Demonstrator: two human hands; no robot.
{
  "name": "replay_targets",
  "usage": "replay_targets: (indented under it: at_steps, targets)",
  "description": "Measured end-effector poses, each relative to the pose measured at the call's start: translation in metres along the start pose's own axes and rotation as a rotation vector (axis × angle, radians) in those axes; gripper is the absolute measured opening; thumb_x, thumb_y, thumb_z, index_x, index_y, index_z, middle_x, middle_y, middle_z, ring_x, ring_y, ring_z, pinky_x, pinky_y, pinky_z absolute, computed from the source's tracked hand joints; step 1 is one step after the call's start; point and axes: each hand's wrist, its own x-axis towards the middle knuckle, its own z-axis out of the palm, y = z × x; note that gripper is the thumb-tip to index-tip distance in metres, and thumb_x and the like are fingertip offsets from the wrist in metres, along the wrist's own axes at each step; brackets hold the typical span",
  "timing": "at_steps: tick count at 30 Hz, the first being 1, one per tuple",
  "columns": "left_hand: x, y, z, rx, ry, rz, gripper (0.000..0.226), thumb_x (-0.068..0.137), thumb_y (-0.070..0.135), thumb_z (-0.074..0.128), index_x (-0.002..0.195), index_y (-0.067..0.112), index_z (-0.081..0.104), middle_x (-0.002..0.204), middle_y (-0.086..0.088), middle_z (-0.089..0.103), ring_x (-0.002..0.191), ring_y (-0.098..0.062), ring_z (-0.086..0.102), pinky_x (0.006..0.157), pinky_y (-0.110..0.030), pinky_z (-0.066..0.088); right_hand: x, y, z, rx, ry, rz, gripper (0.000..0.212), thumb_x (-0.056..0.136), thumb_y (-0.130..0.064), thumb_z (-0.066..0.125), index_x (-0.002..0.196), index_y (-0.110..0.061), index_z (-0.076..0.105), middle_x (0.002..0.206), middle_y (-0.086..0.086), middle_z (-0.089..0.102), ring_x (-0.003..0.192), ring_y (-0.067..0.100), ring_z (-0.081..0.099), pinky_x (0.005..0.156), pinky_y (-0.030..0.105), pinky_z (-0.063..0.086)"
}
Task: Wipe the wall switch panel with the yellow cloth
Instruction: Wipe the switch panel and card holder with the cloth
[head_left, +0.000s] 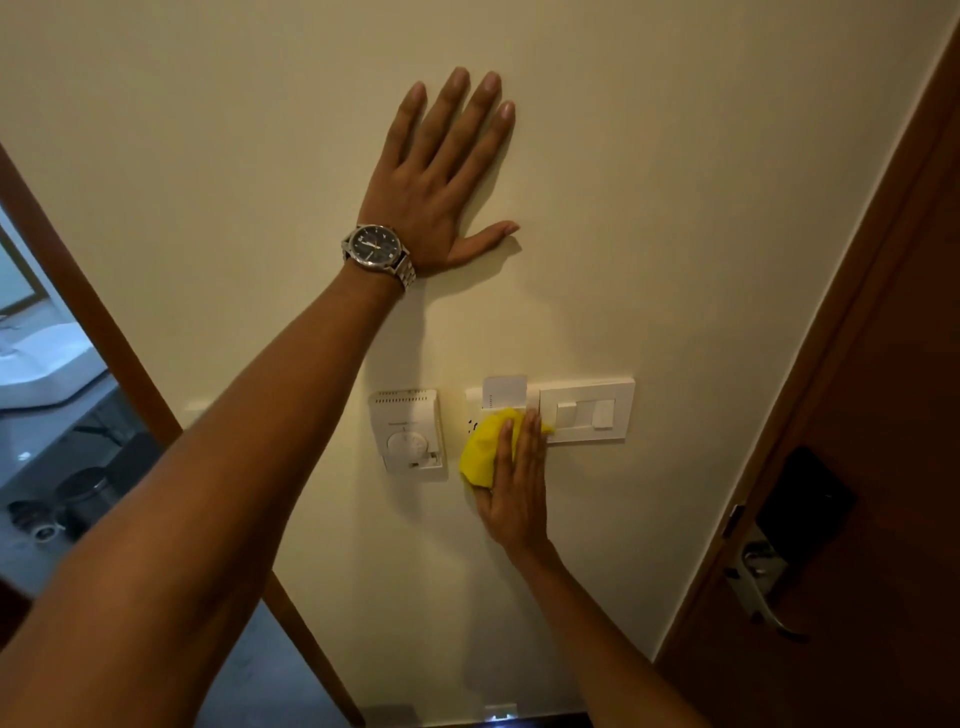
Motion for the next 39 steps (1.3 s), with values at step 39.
replay_targets:
  at_steps: [39]
  targets:
    - [0.0, 0.0, -0.004, -0.038, 0.007, -0.017, 0.088, 0.104, 0.074, 0.034, 0.165, 0.01, 0.034, 0.17, -0.015, 0.034, 0.158, -0.038, 0.032, 0.128, -0.058, 0.027, -0.005, 0.025, -0.002, -0.268, -0.039, -0.363, 0.057, 0.091, -0.002, 0.048, 0.147, -0.009, 0.044, 0.163, 0.008, 0.021, 0.146, 0.029, 0.035, 0.121, 0.049, 0.018]
